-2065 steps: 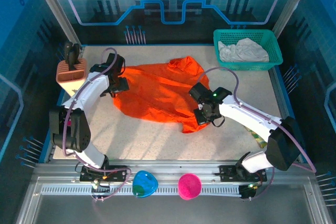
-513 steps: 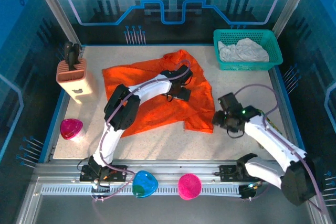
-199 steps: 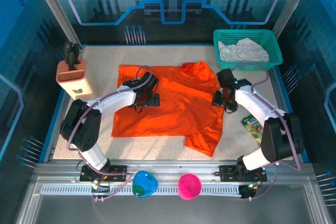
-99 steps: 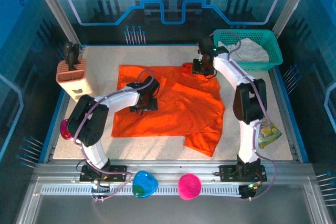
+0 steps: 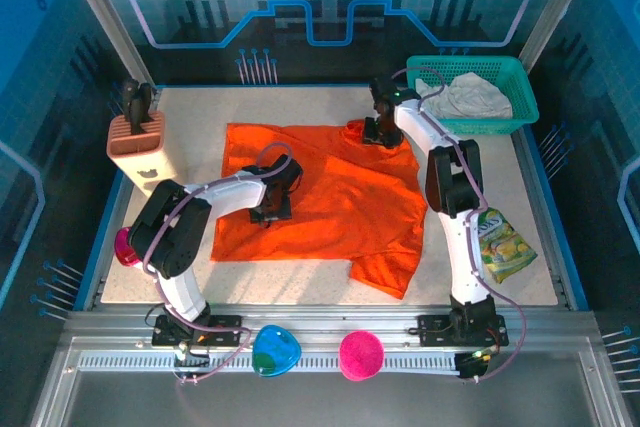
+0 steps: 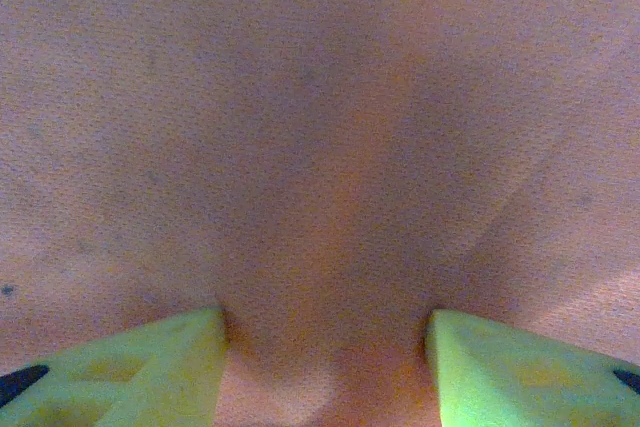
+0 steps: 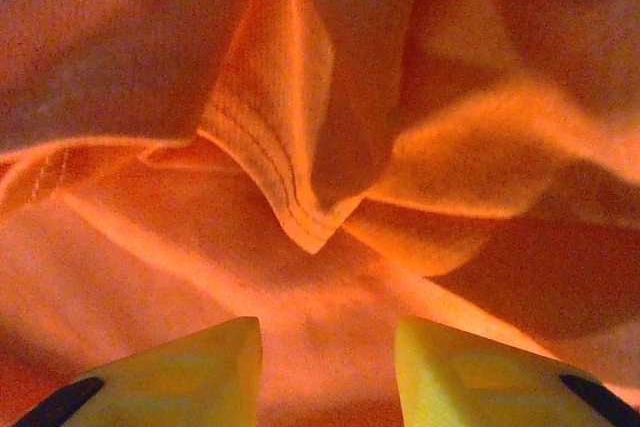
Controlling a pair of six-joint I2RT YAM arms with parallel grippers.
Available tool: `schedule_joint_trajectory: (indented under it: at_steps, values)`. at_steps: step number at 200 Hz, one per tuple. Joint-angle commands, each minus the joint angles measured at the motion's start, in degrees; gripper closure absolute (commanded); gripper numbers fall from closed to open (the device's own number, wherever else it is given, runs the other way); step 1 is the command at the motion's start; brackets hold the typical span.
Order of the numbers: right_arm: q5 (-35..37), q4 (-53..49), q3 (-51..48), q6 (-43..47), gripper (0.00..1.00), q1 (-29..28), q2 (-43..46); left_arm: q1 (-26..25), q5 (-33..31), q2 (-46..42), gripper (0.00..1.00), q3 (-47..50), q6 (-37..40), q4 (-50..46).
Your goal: Fold and stack the t-shirts
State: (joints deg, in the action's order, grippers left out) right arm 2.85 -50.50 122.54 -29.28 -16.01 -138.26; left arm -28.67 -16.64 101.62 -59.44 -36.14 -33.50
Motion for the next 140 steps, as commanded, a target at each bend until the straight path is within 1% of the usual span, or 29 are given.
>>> schedule_joint_trajectory:
  at_steps: [1,25,70,94,108,140]
  values:
    - [-0.5,-0.5,3.4,-1.4,0.63,0.6,-2.8,0.2,-0.2,0.9,0.44,1.1,-1.0,-1.7]
    - [-1.8,0.3,3.9,-2.4,0.64,0.5,-3.9,0.2,-0.2,0.1,0.44,1.8,-1.1,-1.5]
    - [-2.1,1.5,5.2,-3.6,0.7,0.3,-5.5,0.2,0.3,0.0,0.44,2.0,-1.0,-1.4]
    - [-2.0,0.9,7.5,-3.4,0.74,0.4,-6.4,0.2,0.2,-0.5,0.44,2.2,-1.1,-1.7]
    - [-1.9,1.1,7.8,-3.5,0.78,0.4,-6.7,0.1,0.0,-0.6,0.44,2.4,-1.1,-1.8]
    - [-1.4,1.5,8.3,-3.5,0.83,0.4,-7.3,0.1,0.4,-0.6,0.44,2.9,-1.4,-1.7]
